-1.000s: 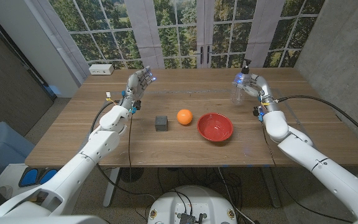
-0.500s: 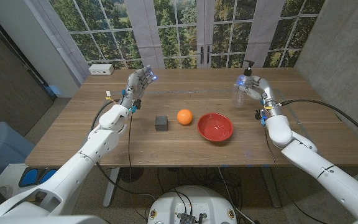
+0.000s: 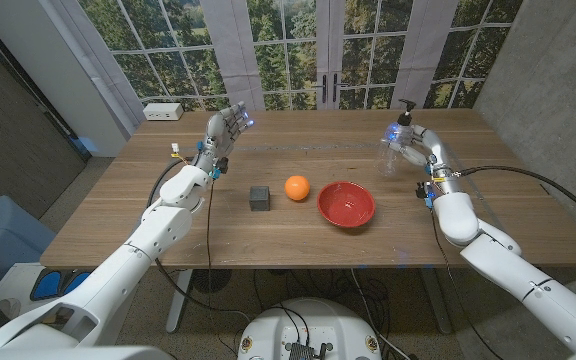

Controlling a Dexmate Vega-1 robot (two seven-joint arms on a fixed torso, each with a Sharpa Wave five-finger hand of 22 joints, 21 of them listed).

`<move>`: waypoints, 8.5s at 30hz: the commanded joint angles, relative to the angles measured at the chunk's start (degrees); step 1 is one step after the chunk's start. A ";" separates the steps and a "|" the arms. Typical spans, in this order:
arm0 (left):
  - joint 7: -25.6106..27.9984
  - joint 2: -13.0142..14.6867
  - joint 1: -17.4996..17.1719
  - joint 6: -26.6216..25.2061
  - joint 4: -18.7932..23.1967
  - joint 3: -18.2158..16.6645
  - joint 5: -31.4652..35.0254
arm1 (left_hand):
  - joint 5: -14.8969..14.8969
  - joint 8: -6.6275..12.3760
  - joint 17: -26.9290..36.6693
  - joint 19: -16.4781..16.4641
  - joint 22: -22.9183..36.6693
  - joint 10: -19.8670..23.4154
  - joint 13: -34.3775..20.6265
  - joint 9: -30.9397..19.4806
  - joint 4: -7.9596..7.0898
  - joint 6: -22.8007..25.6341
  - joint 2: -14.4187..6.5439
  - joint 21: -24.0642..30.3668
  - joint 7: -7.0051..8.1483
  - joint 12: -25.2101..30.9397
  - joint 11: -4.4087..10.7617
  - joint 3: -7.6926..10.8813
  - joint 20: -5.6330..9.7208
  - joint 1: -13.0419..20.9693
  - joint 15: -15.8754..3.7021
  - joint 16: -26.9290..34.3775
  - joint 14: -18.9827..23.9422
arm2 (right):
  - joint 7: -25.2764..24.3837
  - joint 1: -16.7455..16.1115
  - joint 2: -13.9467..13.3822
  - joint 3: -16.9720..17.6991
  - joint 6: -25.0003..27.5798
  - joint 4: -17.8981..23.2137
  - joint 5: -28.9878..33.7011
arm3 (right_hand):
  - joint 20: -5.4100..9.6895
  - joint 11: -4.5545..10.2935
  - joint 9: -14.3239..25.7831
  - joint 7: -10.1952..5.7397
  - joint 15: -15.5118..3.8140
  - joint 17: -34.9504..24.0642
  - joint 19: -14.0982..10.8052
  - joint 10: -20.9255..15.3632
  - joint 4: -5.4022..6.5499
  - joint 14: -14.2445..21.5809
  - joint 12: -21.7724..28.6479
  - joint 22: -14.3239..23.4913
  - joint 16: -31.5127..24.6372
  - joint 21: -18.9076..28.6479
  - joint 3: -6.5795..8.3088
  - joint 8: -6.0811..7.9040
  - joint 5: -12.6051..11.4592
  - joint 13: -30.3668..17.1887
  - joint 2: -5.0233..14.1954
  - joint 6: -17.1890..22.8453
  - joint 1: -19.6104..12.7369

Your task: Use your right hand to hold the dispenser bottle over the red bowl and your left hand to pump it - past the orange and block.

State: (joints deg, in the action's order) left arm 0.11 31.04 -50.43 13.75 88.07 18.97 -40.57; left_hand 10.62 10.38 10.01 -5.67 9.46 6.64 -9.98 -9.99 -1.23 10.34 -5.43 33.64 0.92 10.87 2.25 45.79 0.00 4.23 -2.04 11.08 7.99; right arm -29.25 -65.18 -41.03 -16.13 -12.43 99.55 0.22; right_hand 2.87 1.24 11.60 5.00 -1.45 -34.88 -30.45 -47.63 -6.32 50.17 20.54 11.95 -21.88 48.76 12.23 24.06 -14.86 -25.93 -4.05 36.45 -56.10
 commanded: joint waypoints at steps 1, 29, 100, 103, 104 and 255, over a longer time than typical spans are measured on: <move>0.51 0.53 -1.18 -0.15 1.82 -0.45 -0.41 | 0.16 0.19 0.06 -0.36 0.27 0.68 -0.27 -0.23 -0.02 0.33 -3.14 -0.24 -0.08 0.25 -0.14 0.35 -0.03 -0.62 -0.82 -0.27 0.38 | -0.77 -4.20 -0.34 2.48 0.33 3.16 0.31 | 8.43 10.27 0.18 -16.33 -11.53 -0.27 0.38 -10.83 -0.03 4.97 -0.17 -0.08 0.34 0.42 -0.12 -0.08 -0.57 -0.27 11.36 20.83 -10.06; -0.23 1.00 -1.68 -0.92 3.30 -0.29 -1.19 | 0.18 0.22 0.02 -0.69 0.29 0.91 -0.27 -0.23 0.07 0.46 -3.12 -0.82 -0.05 0.28 -0.04 0.49 -0.07 -0.79 -0.84 -0.29 0.63 | -3.39 -15.16 0.24 8.28 0.35 10.36 3.83 | 8.14 10.28 0.30 -16.33 -11.45 -0.61 1.18 -11.16 0.01 4.81 -1.06 -0.53 1.03 1.51 -1.13 -0.76 -1.05 -0.75 11.35 21.11 -10.31; -1.03 2.45 -4.54 -0.38 5.61 -0.97 -1.98 | 0.10 0.31 -0.02 -1.33 0.33 1.07 -0.27 -0.18 0.61 1.62 -2.79 -2.58 1.05 0.17 -0.20 0.60 -0.07 -1.15 -0.68 -0.45 0.87 | 2.20 -20.22 -5.93 7.22 19.19 25.24 32.51 | 8.39 10.38 0.61 -16.78 -11.71 -0.72 3.91 -12.45 0.10 1.54 -3.75 -1.10 4.46 3.56 -3.51 -2.61 -2.23 -1.74 11.78 22.18 -11.61; -0.92 2.27 -4.80 0.04 5.64 -0.98 -1.90 | 0.10 0.30 -0.01 -1.36 0.33 1.07 -0.26 -0.18 0.62 1.62 -2.80 -2.65 1.06 0.16 -0.19 0.59 -0.08 -1.17 -0.74 -0.45 0.86 | 4.07 -19.86 -6.76 7.72 18.58 25.16 30.20 | 8.39 10.37 0.62 -16.78 -11.67 -0.74 4.05 -12.55 0.13 1.48 -3.84 -1.12 4.56 3.61 -3.64 -2.74 -2.28 -1.82 11.81 22.18 -11.66; -0.67 2.33 -4.91 -0.12 5.79 -0.98 -1.82 | 0.10 0.30 -0.02 -1.36 0.34 1.11 -0.26 -0.18 0.65 1.63 -2.80 -2.68 1.08 0.18 -0.19 0.59 -0.04 -1.16 -0.73 -0.45 0.87 | 3.67 -19.63 -6.93 7.23 19.50 25.27 31.76 | 8.36 10.37 0.62 -16.78 -11.68 -0.75 4.04 -12.55 0.15 1.49 -3.90 -1.12 4.58 3.65 -3.69 -2.73 -2.29 -1.83 11.82 22.30 -11.68; 5.65 4.28 1.31 -3.52 20.99 12.42 39.77 | 0.97 -0.65 0.09 19.66 0.51 -14.91 0.07 0.32 0.70 -10.37 3.83 -21.66 11.37 -0.73 4.78 -12.37 0.35 -4.39 -0.08 -1.02 -20.22 | 13.73 -10.17 -17.41 -3.80 30.73 26.88 39.98 | 8.16 10.43 2.00 -16.75 -11.74 -1.17 6.25 -14.27 1.82 0.33 -7.63 -1.35 7.49 5.26 -7.99 -5.01 -3.97 -4.16 12.71 23.26 -14.34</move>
State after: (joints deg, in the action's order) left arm 8.04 35.74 -52.32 9.59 110.39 28.78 -3.62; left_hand 11.07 9.52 10.01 9.61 9.74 -7.67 -9.87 -9.60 -0.44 0.45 -1.29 12.06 12.17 9.93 6.99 33.44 0.72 -0.36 -1.95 9.93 -9.53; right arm -17.73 -76.93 -58.76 -18.77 17.24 125.84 40.27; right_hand 2.66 3.78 13.45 3.06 -6.44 -35.85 -24.54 -53.65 -4.51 50.46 13.21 10.70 -14.39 53.43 4.58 18.95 -18.47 -29.89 -4.83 39.62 -56.89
